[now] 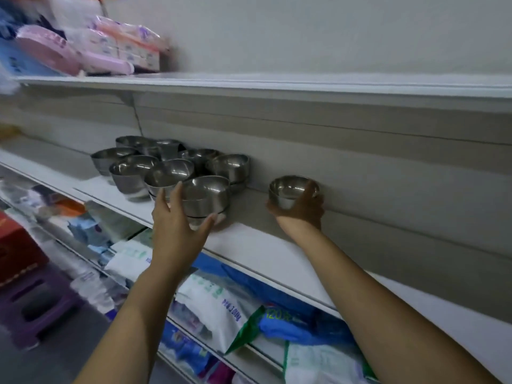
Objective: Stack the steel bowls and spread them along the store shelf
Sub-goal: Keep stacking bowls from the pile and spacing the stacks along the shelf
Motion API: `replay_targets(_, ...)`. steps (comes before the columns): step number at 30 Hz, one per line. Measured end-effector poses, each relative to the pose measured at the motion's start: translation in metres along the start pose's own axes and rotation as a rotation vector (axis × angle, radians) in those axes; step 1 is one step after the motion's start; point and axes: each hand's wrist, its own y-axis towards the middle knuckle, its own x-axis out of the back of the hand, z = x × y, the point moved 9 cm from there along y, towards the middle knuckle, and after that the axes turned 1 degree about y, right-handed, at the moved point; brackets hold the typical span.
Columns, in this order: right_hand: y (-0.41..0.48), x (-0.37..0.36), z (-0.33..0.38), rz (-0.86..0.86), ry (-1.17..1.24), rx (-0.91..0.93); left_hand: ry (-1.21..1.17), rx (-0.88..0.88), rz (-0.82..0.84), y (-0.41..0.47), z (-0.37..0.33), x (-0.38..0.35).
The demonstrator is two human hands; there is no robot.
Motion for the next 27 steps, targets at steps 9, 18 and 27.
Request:
replay_targets(9, 0.019, -0.019, -0.02, -0.303, 0.155, 0.029, -0.416, 0.088, 0.066, 0.03, 0.048, -0.039)
replay_targets(18, 0.019, -0.014, -0.017, -0.325, 0.324, 0.093, -0.541, 0.179, 0.001, 0.033, 0.051, -0.065)
replay_targets(27, -0.011, 0.004, 0.046, -0.247, 0.694, 0.244, -0.466, 0.177, -0.083, 0.034, 0.055, -0.06)
